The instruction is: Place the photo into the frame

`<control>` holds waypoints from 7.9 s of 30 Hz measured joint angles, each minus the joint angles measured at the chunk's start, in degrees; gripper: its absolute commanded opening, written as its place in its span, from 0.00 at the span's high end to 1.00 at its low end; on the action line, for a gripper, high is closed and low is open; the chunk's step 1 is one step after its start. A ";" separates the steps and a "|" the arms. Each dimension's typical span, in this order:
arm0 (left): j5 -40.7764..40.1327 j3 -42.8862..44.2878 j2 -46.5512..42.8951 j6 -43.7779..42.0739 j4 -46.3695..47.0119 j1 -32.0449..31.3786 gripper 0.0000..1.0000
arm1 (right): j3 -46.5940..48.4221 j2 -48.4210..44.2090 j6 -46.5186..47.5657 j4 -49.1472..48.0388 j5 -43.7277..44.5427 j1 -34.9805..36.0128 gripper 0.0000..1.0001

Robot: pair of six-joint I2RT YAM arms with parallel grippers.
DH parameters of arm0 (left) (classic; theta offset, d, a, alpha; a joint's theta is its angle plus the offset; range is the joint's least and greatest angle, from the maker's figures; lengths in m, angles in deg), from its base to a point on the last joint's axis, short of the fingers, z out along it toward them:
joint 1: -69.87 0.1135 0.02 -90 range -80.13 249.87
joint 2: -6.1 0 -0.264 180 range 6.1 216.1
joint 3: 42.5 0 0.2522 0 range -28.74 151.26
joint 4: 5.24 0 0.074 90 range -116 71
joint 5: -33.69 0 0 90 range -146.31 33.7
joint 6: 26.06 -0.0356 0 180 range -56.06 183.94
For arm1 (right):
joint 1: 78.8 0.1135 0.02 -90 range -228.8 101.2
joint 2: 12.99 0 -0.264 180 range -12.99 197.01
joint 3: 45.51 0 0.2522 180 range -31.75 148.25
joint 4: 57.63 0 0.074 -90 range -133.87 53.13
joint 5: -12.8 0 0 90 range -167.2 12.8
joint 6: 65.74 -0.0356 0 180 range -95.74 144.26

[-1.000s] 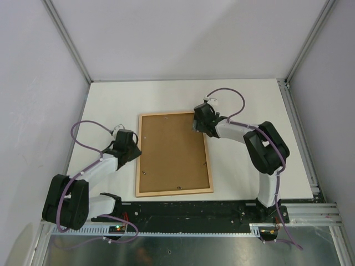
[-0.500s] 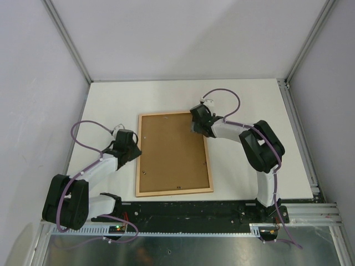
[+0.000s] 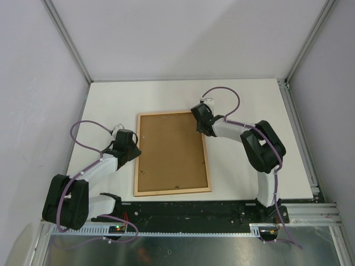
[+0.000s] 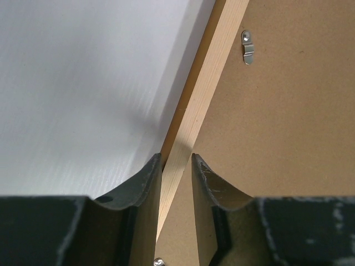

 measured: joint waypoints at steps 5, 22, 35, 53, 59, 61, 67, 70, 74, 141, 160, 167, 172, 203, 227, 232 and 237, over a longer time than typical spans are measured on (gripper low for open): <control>-0.13 -0.28 0.00 0.00 0.26 0.00 0.68 | -0.04 -0.26 1.46 0.31 -0.87 -0.13 1.00; 3.08 0.15 -5.95 -0.22 -1.14 -0.07 0.51 | -6.38 -5.68 4.26 0.04 -7.08 -2.51 0.74; -1.49 16.37 10.56 -7.04 -4.17 -0.11 0.28 | -7.02 -9.25 7.02 2.54 -10.88 -2.97 0.36; -0.50 22.67 23.63 -9.64 -4.44 -0.22 0.31 | -15.98 -17.68 6.95 3.23 -14.23 -3.26 0.36; -0.20 22.67 24.98 -9.64 -4.50 -0.39 0.35 | -18.71 -17.68 6.54 2.21 -15.74 -3.28 0.36; 0.07 22.67 24.98 -9.64 -4.48 -0.39 0.38 | -19.41 -17.68 6.36 1.97 -16.11 -3.28 0.36; 0.61 22.64 24.98 -9.64 -4.24 -0.55 0.55 | -20.55 -17.68 5.97 0.87 -16.96 -3.02 0.36; 0.70 22.51 24.90 -9.75 -3.93 -0.66 0.64 | -20.90 -17.68 5.92 0.46 -17.14 -2.95 0.36; 0.48 21.88 24.24 -10.45 -3.82 -0.59 0.78 | -21.27 -17.70 5.92 0.28 -17.35 -2.95 0.36; 2.78 4.63 0.68 -3.89 -12.11 -21.44 0.35 | -24.98 -22.40 4.87 2.34 -17.44 -11.65 0.93; -1.25 4.44 3.21 -1.95 -11.41 -24.26 0.82 | -24.98 -22.40 5.40 2.58 -17.38 -12.17 0.93; -2.45 4.39 3.23 -2.10 -11.02 -24.55 0.94 | -25.00 -22.62 5.88 2.58 -17.11 -12.41 0.92; -2.71 4.61 3.63 -2.03 -10.99 -24.61 0.99 | -25.00 -22.71 5.95 2.58 -17.07 -12.44 0.92; -0.85 33.90 33.31 -16.90 -8.22 -7.30 0.74 | -37.88 -40.19 -7.37 2.14 -18.67 1.44 0.37; -0.35 27.89 25.55 -14.01 -10.08 -2.78 0.61 | -23.65 -32.13 0.66 -0.33 -21.51 -14.64 0.28; 0.28 22.47 17.88 -11.41 -11.34 -2.78 0.47 | -18.32 -20.20 4.39 -2.27 -21.64 -14.62 0.28; 1.16 17.66 7.43 -4.50 -11.39 -2.78 0.42 | -15.41 -13.75 6.45 -3.28 -20.94 -13.97 0.29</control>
